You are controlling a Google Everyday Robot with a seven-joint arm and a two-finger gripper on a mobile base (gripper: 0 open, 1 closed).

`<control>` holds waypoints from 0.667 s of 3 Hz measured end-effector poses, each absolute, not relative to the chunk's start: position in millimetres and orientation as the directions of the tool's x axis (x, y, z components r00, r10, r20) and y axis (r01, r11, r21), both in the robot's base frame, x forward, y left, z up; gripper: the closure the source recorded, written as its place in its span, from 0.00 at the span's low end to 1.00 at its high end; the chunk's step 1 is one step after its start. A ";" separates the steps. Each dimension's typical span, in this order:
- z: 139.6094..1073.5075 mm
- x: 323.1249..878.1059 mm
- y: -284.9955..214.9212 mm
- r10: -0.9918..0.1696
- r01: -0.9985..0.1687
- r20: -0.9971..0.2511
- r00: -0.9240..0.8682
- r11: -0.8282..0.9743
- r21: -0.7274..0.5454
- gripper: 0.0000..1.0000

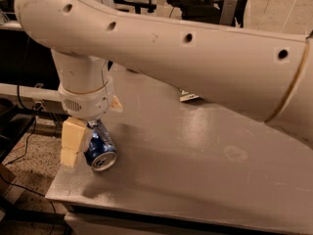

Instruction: Pick pepsi can

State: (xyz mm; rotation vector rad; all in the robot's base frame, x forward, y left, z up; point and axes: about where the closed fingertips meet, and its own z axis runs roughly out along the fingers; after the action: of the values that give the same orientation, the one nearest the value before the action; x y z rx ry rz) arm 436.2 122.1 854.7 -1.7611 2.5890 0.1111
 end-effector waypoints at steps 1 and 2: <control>853.2 432.7 124.8 -0.926 -0.926 -0.031 -0.376 0.374 0.045 0.15; 853.2 430.1 126.7 -0.924 -0.924 -0.024 -0.382 0.381 0.040 0.38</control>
Offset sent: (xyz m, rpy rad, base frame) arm -0.0111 0.0013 -0.0016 -0.0585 0.0082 -0.0220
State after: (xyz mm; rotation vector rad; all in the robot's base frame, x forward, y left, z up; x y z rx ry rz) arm 430.1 126.7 853.2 -1.7483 2.6122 0.0731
